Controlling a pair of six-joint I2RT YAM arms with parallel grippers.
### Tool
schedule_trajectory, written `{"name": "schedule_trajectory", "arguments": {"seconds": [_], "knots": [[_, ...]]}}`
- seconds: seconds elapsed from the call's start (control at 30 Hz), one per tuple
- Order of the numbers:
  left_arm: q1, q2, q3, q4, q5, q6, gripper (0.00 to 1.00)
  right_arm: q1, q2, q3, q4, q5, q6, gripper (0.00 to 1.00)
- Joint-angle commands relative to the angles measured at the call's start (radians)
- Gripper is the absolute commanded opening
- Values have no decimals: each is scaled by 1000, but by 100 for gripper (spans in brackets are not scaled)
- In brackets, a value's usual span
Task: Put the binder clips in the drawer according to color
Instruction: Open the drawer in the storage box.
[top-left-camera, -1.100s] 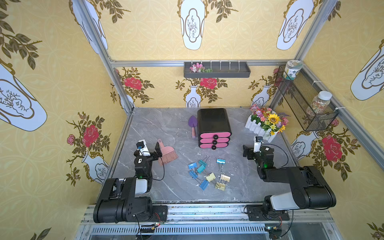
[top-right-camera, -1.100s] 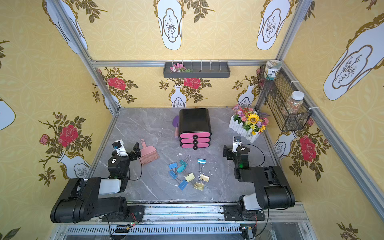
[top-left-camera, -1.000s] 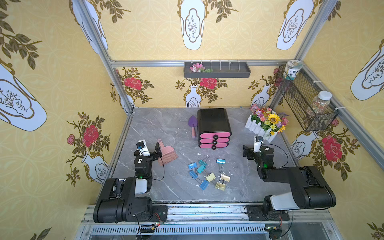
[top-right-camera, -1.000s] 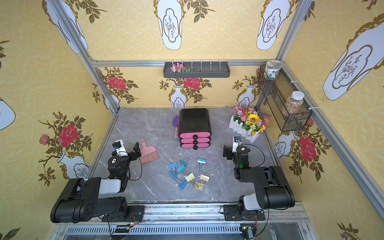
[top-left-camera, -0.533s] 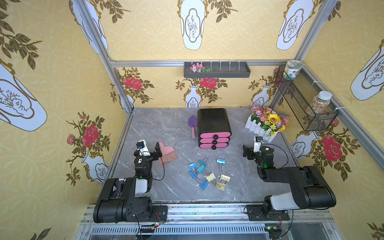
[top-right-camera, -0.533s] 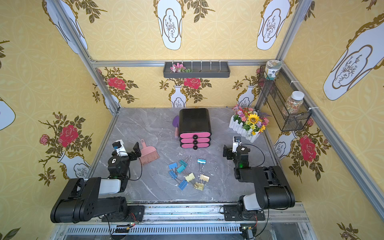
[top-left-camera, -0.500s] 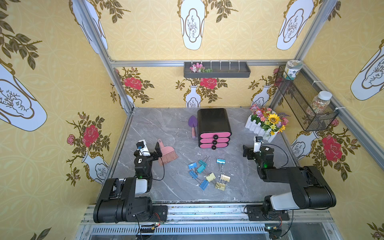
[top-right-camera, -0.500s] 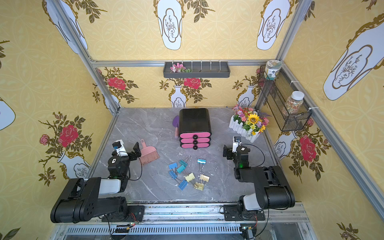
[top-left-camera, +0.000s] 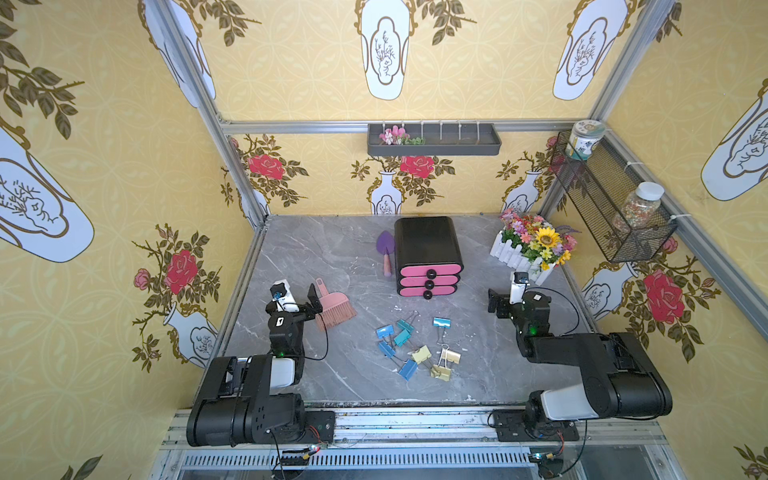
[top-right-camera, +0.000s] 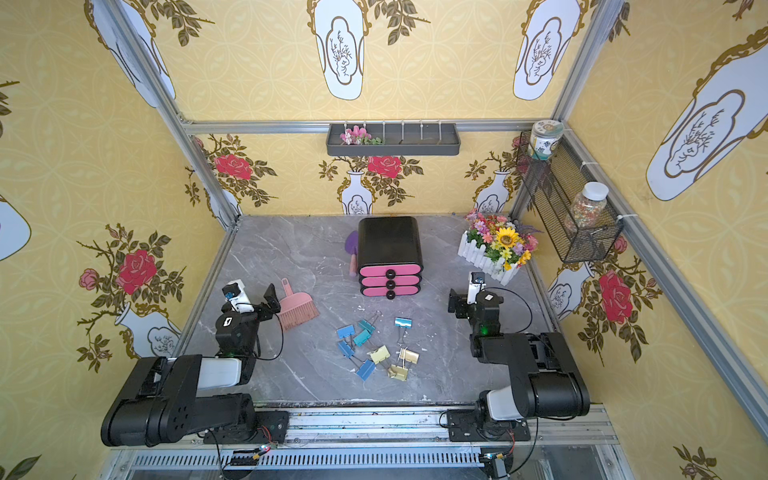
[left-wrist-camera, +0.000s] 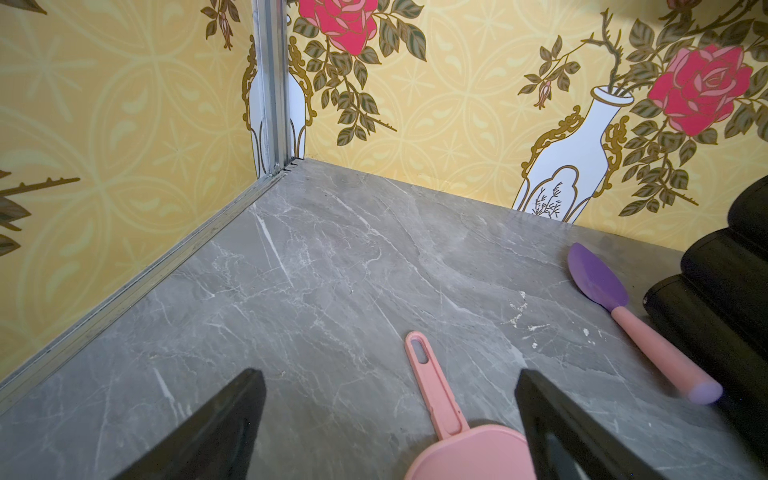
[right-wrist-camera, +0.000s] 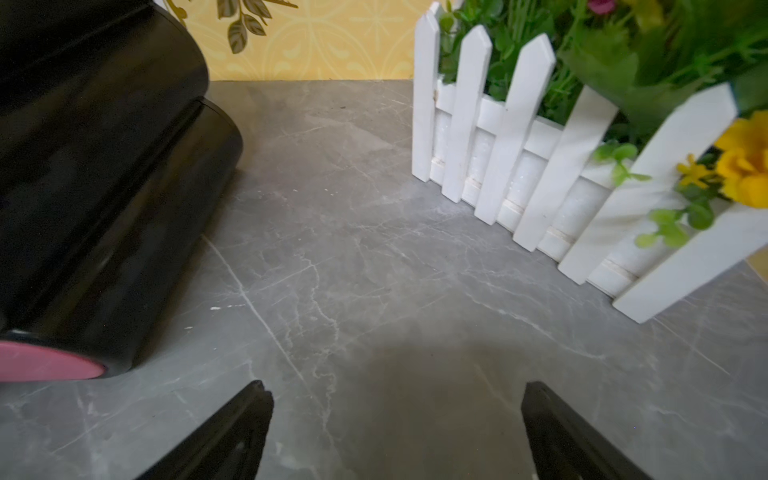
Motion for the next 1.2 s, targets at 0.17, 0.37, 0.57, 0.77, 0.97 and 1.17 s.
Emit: {"name": "schedule_trajectory", "arguments": {"seconds": [0.17,0.37,0.57,0.77,0.97,1.17], "knots": [[-5,-297,258,-584,-217,-135,100,96,-309,205,-513,69,92,97],[-3,-541,383,-887,-159,-428,100,75,-430,392,-863,-102,362,97],[-15,-659,480,-1129,191,-621,100,27,-482,496,-1085,-288,522,98],[-93,-644,468,-1170,457,-808,73,205,-457,551,-1188,-385,606,83],[-345,-534,494,-1158,454,-884,64,490,-346,584,-1211,-282,755,66],[-477,-398,502,-1119,479,-932,63,643,-197,625,-1140,-196,881,61]]}}
